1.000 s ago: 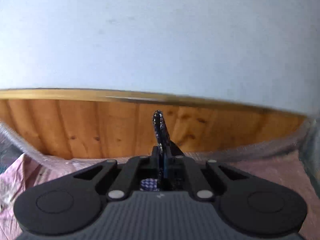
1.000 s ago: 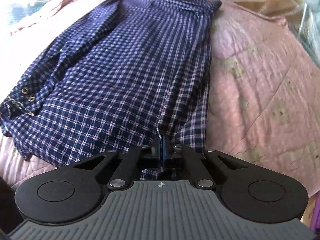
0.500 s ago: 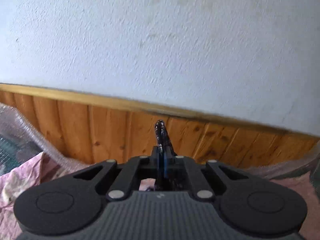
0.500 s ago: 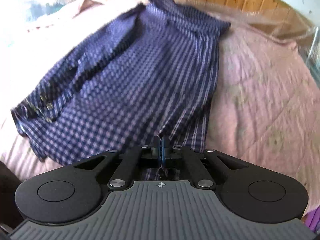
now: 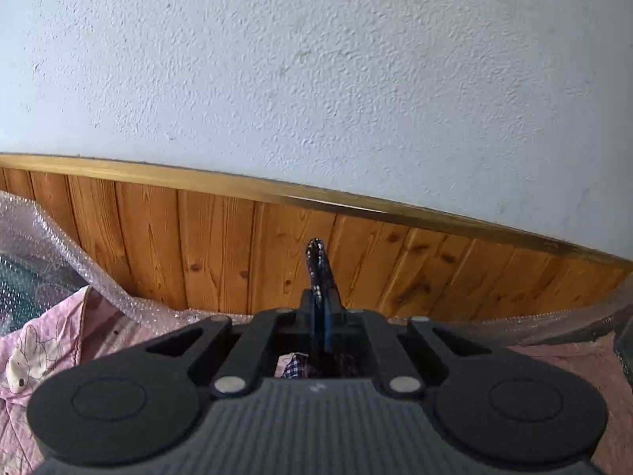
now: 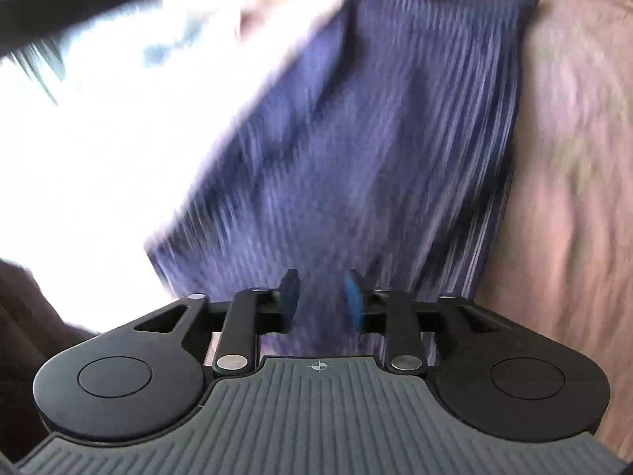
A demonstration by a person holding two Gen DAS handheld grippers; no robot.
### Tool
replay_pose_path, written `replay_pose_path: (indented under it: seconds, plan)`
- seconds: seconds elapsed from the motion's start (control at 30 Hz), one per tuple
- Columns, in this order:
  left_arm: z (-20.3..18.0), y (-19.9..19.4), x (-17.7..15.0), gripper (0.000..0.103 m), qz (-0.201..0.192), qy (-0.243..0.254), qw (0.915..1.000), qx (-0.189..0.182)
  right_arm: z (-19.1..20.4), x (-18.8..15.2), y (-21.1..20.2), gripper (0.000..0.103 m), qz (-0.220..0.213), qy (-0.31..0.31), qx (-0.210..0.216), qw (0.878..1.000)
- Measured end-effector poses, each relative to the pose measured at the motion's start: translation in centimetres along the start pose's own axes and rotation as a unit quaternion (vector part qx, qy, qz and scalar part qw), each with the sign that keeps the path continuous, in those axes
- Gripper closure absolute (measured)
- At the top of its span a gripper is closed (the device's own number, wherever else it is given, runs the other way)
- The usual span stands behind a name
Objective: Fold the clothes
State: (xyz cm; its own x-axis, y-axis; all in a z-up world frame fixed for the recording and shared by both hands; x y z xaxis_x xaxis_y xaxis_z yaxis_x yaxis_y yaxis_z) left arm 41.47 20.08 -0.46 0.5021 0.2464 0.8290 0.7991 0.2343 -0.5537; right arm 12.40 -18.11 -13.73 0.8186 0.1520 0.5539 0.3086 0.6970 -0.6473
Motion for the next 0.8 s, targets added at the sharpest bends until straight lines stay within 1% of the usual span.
replay_pose_path:
  seconds: [0.03,0.07,0.1,0.17,0.2,0.3,0.33,0.37,0.43,0.47,0.5,0.53,0.57,0.63,0.67,0.7,0.73,0.77,0.8]
  plan:
    - [0.0,-0.4,0.0,0.099,-0.002,0.003,1.0,-0.004,-1.3,2.4,-1.1,0.07,-0.027,0.0,-0.006,1.0]
    - [-0.2,-0.8,-0.1,0.098,-0.004,0.008,1.0,-0.004,-3.1,4.7,-1.5,0.069,-0.044,-0.007,-0.027,0.999]
    - [-0.4,-1.2,0.0,0.099,-0.005,0.007,0.9999,-0.009,-5.3,6.4,-0.8,0.07,-0.049,-0.016,-0.046,0.998]
    - [-0.7,-2.1,0.2,0.098,-0.009,0.004,0.9998,-0.016,-9.5,9.3,1.4,0.09,-0.049,-0.034,-0.081,0.995]
    - [-0.7,-2.7,0.3,0.098,-0.014,0.001,0.9997,-0.018,-11.2,10.4,3.0,0.094,-0.043,-0.043,-0.086,0.994]
    - [-0.9,-4.9,0.7,0.099,-0.031,-0.005,0.9992,-0.027,-15.7,13.2,8.4,0.094,-0.018,-0.072,-0.079,0.994]
    - [-1.1,-5.7,0.9,0.099,-0.038,-0.004,0.9988,-0.03,-16.8,13.6,10.0,0.094,0.003,-0.08,-0.074,0.994]
    - [-1.3,-6.7,1.1,0.098,-0.044,0.002,0.9983,-0.038,-17.4,13.9,10.9,0.099,0.022,-0.088,-0.06,0.994]
    - [-1.9,-8.1,1.2,0.098,-0.051,0.022,0.9972,-0.051,-18.3,14.9,11.4,0.098,0.051,-0.094,-0.024,0.994]
    - [-2.3,-8.9,1.2,0.098,-0.055,0.034,0.9964,-0.056,-18.7,16.0,10.7,0.095,0.056,-0.087,-0.006,0.995]
    - [-2.6,-9.5,1.1,0.098,-0.058,0.045,0.9956,-0.058,-19.4,17.5,9.5,0.09,0.039,-0.084,0.002,0.996]
    - [-3.1,-10.1,0.9,0.098,-0.063,0.058,0.9946,-0.059,-20.1,19.3,8.3,0.087,0.013,-0.082,0.005,0.997]
    - [-3.5,-10.5,0.6,0.098,-0.067,0.071,0.9937,-0.056,-21.3,21.2,7.9,0.083,-0.001,-0.076,0.0,0.997]
    - [-4.5,-11.4,0.1,0.098,-0.074,0.096,0.9913,-0.051,-24.1,25.0,8.2,0.081,-0.017,-0.063,-0.016,0.998]
    - [-5.0,-12.0,-0.2,0.098,-0.079,0.108,0.9899,-0.048,-25.5,26.9,9.1,0.081,-0.013,-0.058,-0.022,0.998]
    - [-5.5,-12.7,-0.5,0.099,-0.084,0.12,0.9883,-0.045,-26.8,28.6,10.8,0.082,0.003,-0.052,-0.028,0.998]
    - [-6.4,-13.8,-1.1,0.099,-0.091,0.146,0.9836,-0.055,-27.7,29.6,12.2,0.082,0.016,-0.046,-0.027,0.998]
    - [-7.4,-15.0,-1.8,0.099,-0.098,0.172,0.9781,-0.065,-28.7,30.3,13.4,0.089,0.027,-0.04,-0.022,0.999]
    - [-8.8,-16.6,-2.8,0.099,-0.102,0.206,0.9693,-0.089,-29.6,31.0,14.6,0.103,0.037,-0.035,-0.017,0.999]
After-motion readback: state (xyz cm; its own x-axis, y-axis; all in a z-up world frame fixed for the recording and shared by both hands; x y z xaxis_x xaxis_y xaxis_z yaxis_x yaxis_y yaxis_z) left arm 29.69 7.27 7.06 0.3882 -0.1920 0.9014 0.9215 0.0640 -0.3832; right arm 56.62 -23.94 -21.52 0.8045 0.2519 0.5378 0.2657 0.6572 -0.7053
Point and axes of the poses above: each gripper's, at about its wrist camera, not at the fingertips, and y roughly the way its jaws point, z to its left, x to its top, the point moved 6 cm from there along y, roughly the way its jaws point, and after that the axes turned 8 degrees about x, right-handed, at the moved point
